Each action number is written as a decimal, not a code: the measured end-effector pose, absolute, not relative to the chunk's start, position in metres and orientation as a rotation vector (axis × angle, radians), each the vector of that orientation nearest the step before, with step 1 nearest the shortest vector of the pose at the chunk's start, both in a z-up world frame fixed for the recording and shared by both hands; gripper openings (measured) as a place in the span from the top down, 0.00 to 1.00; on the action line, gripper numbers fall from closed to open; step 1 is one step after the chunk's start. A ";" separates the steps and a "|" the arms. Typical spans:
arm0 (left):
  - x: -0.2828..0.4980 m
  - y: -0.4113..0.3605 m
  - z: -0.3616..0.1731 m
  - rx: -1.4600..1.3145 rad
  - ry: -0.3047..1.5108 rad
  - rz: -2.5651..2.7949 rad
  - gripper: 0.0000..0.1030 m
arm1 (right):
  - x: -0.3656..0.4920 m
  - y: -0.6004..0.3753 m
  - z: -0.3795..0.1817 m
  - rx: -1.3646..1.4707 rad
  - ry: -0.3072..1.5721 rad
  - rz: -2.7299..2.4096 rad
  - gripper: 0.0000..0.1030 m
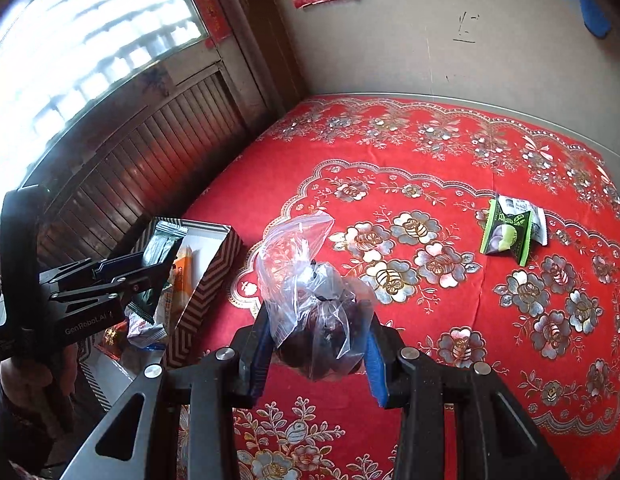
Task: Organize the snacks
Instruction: 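Carry the green pack and date bag toward the white box with both tools, then lower both snacks into the white box and open both tools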
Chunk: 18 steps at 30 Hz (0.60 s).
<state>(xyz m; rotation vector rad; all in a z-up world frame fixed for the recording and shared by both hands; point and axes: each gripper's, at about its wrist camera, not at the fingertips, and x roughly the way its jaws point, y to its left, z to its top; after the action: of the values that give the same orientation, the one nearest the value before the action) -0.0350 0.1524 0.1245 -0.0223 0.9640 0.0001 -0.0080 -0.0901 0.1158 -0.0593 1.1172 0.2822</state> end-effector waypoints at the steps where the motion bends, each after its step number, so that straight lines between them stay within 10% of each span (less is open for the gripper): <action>1: -0.036 0.157 0.126 -0.027 0.963 0.008 0.59 | -0.007 -0.087 0.115 -0.063 1.119 0.290 0.62; 18: -0.063 0.210 0.126 -0.060 0.974 0.155 0.59 | 0.007 -0.034 0.115 -0.120 1.121 0.434 0.62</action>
<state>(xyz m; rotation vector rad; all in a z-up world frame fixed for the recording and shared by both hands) -0.0634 0.2102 0.1260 -0.0603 0.9743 0.1549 0.0071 -0.0344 0.1150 -0.1195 1.1212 0.4340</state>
